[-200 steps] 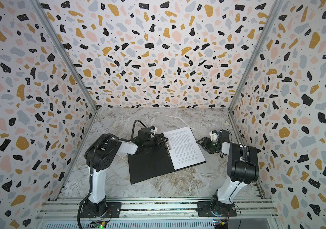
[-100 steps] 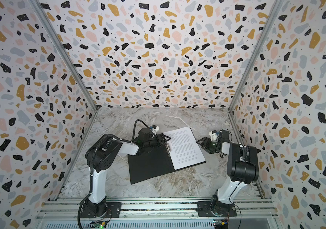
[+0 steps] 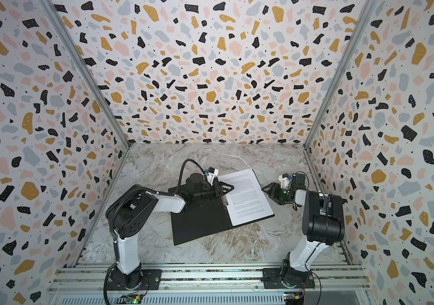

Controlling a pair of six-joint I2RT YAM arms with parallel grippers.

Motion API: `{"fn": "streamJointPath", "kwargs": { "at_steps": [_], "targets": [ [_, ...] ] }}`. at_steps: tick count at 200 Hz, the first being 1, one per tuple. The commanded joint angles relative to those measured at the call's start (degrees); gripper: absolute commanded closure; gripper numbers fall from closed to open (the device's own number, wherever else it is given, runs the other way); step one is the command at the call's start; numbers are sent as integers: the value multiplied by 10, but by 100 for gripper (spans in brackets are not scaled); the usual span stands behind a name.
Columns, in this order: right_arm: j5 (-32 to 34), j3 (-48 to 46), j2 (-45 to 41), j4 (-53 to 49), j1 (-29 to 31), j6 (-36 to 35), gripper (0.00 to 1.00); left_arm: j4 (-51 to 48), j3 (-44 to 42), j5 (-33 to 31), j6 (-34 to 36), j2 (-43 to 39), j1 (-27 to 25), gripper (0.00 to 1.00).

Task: Put the files into the folder

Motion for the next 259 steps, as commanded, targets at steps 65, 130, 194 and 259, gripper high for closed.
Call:
{"fn": "streamJointPath", "kwargs": {
  "at_steps": [65,130,194,259],
  "targets": [
    [6,-10,-101,-29,29,58,35,-149,0,-72,99,-79,53,40],
    [23,-3,-115,-14,124,106,35,-173,-26,-92,72,-48,78,50],
    [34,33,-95,-30,195,108,46,-202,4,-97,75,-21,64,69],
    [7,41,-73,-25,218,123,54,-206,29,-99,67,14,40,73]
  ]
}}
